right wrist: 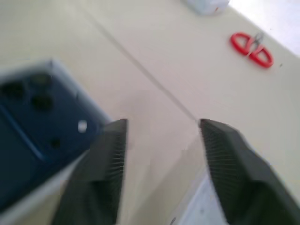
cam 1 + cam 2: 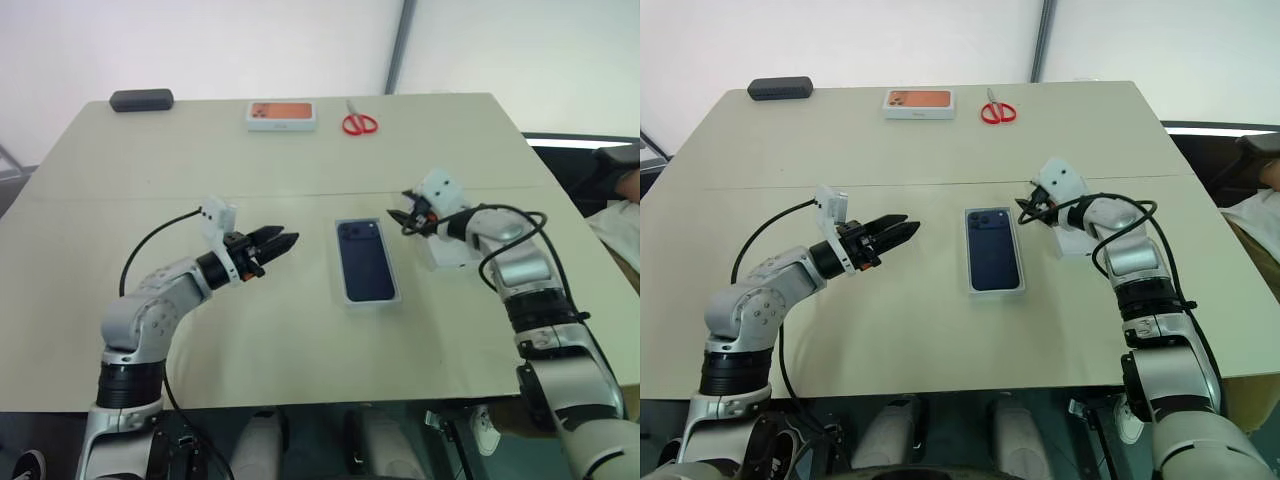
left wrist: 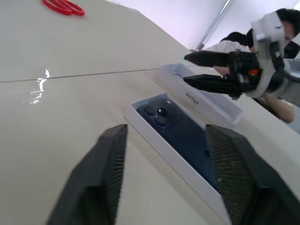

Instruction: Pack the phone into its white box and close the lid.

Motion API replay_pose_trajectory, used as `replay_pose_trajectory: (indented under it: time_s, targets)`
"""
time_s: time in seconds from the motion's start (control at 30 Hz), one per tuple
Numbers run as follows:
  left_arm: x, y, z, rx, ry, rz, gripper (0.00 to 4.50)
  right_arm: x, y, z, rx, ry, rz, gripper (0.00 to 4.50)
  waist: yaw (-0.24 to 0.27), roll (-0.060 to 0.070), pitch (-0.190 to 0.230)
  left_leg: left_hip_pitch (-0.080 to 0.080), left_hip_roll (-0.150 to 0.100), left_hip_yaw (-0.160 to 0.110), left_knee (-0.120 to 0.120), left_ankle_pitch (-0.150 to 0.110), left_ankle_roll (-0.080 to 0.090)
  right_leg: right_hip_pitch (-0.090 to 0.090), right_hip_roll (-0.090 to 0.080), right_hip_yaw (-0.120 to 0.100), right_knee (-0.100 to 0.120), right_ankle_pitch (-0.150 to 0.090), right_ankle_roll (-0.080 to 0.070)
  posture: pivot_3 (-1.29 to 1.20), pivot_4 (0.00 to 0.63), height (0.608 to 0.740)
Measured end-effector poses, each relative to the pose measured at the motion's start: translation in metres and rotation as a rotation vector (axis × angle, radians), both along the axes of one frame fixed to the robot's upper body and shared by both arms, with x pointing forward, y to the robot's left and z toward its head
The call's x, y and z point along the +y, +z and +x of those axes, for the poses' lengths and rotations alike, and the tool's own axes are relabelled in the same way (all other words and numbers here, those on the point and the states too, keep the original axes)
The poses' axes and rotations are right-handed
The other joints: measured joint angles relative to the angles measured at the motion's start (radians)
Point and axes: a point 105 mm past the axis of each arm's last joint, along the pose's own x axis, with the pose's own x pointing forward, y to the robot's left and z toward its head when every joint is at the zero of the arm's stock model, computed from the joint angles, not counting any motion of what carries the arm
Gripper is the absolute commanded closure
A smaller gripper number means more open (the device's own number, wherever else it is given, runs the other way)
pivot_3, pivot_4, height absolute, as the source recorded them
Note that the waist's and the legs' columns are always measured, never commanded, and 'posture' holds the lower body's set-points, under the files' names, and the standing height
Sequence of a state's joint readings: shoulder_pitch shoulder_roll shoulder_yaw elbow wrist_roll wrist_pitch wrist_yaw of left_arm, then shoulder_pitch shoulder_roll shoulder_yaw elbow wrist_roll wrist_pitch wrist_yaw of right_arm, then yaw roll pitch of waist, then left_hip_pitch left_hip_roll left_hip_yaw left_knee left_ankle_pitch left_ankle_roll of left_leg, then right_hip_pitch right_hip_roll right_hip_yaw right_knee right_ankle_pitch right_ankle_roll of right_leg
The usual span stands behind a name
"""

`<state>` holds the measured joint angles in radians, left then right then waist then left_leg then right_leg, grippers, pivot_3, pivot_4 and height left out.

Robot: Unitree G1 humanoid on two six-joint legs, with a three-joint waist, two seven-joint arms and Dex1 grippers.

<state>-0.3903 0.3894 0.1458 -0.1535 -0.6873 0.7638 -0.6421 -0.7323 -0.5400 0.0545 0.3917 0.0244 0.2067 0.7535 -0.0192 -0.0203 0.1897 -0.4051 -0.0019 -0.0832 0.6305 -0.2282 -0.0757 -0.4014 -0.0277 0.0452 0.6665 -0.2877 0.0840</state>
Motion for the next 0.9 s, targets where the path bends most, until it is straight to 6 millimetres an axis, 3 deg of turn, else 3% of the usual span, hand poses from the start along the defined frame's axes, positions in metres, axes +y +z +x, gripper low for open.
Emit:
replay_pose_trajectory:
  time_s: [0.03,0.07,0.33,0.6,0.73,0.9]
  targets:
    - [0.001,0.001,0.001,-0.008,-0.004,0.001,0.19,0.001,0.002,-0.002,0.000,0.001,0.004,0.13,0.000,0.000,0.000,0.000,0.000,0.000,0.000,0.000,0.000,0.000,0.000,0.000,0.000,0.000,0.000,0.00,0.150,0.740]
    - [0.002,0.001,0.001,-0.012,-0.007,0.001,0.08,0.001,0.002,-0.003,0.006,-0.001,0.008,0.05,0.001,0.000,0.000,0.000,0.000,0.000,0.000,0.000,0.000,0.000,0.000,0.000,0.000,0.000,0.000,0.00,0.150,0.740]
    - [0.008,0.000,-0.009,-0.097,-0.052,0.045,0.08,-0.015,-0.033,-0.019,0.144,-0.081,0.000,0.05,-0.001,0.000,0.000,-0.001,0.000,0.001,0.000,0.000,0.000,-0.001,-0.001,0.001,0.000,0.000,0.000,0.00,0.150,0.740]
    - [0.017,0.007,-0.019,-0.326,-0.138,0.208,0.08,-0.032,-0.019,-0.037,0.237,-0.119,0.029,0.05,0.005,0.001,0.001,-0.001,0.001,0.001,0.000,0.000,0.001,-0.001,0.000,0.000,-0.001,0.000,0.000,0.00,0.150,0.740]
    - [0.023,0.005,-0.022,-0.368,-0.184,0.249,0.08,-0.044,-0.017,-0.052,0.326,-0.153,0.030,0.05,0.005,0.001,0.001,-0.002,0.001,0.001,0.000,-0.001,0.002,-0.002,0.000,0.000,-0.001,0.000,0.000,0.00,0.150,0.740]
    - [0.020,-0.001,-0.026,-0.369,-0.249,0.255,0.08,-0.044,-0.021,-0.056,0.445,-0.221,0.083,0.05,-0.003,0.002,0.001,-0.001,0.001,0.002,0.000,0.000,0.002,-0.002,0.000,0.001,-0.001,0.000,0.000,0.00,0.150,0.740]
